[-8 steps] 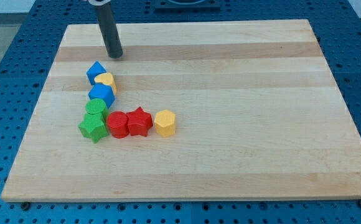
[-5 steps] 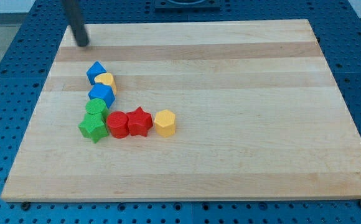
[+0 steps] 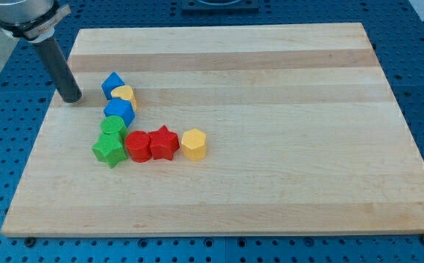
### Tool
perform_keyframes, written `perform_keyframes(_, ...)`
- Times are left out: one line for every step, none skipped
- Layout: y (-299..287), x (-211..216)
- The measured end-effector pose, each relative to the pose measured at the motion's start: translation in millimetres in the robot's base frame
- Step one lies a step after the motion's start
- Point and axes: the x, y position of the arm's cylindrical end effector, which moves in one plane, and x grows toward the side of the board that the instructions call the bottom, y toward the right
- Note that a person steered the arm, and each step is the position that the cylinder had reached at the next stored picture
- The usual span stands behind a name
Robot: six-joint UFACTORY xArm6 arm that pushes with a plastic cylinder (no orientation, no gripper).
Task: Push blue triangle to the top center
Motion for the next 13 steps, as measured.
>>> perform_keyframes(16.7,-9.2)
perform_keyframes(57.3,-26.5)
perform_keyframes(98.2,-37.6)
perform_keyframes(87.6,-18.6)
perform_keyframes(105.3,3.1)
perform_keyframes(167.6,4.3)
perform_keyframes(215.9,2.6)
perform_keyframes(229.8,12.9)
perform_keyframes(239.0,-11.9)
perform_keyframes(168.8,-46.7)
perform_keyframes(137.0,-58.7)
perform_keyframes(201.7,-38.6)
perform_keyframes(271.2,-36.7)
